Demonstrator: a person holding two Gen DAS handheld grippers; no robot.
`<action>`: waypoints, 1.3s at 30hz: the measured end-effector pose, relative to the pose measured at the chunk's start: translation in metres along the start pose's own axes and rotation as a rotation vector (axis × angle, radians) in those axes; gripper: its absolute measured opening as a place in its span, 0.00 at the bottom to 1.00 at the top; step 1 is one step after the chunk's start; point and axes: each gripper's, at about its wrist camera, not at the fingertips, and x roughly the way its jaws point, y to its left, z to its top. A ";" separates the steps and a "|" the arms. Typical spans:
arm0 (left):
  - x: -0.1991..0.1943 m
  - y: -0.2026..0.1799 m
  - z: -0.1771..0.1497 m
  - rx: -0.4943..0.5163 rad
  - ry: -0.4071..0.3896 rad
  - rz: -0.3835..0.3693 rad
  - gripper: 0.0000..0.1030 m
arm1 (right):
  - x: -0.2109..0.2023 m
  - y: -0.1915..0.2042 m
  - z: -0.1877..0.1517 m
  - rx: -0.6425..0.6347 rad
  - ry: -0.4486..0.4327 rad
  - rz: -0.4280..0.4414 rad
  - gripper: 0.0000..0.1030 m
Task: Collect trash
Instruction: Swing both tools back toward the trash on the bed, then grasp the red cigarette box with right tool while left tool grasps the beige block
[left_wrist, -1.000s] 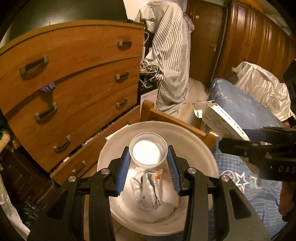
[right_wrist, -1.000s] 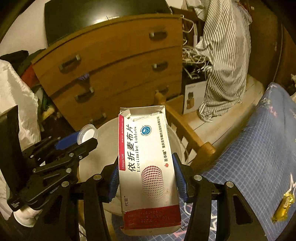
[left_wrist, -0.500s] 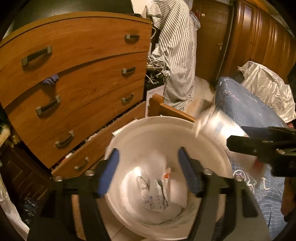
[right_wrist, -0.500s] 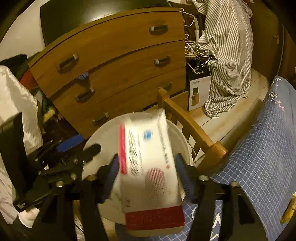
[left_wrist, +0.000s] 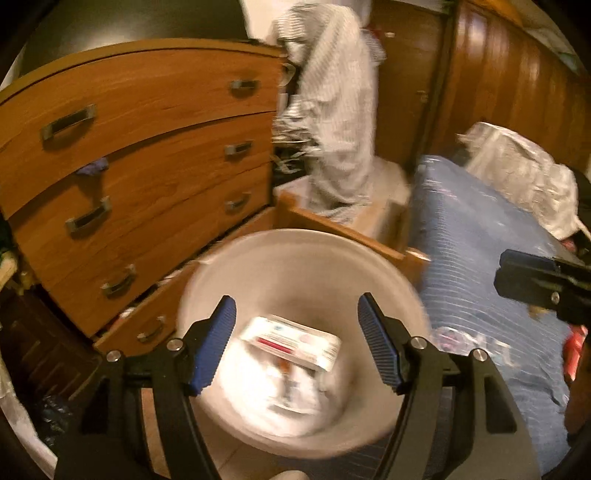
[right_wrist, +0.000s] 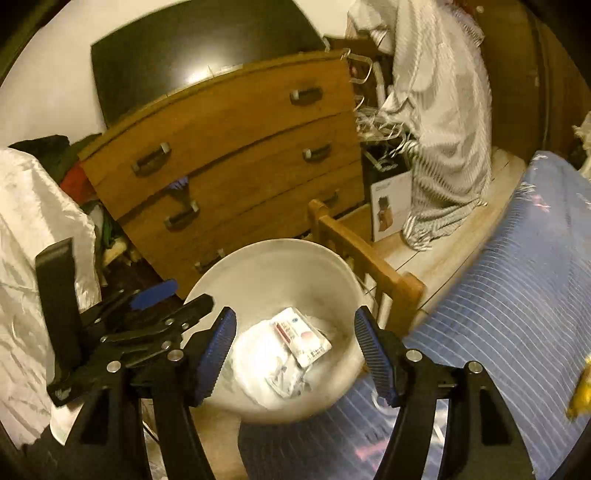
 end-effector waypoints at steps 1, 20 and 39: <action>-0.002 -0.012 -0.005 0.021 0.000 -0.025 0.64 | -0.014 -0.006 -0.012 0.007 -0.016 -0.006 0.66; 0.022 -0.357 -0.127 0.495 0.239 -0.558 0.64 | -0.318 -0.222 -0.347 0.489 -0.179 -0.430 0.66; 0.022 -0.336 -0.088 0.302 0.206 -0.432 0.68 | -0.252 -0.238 -0.327 0.287 -0.155 -0.058 0.66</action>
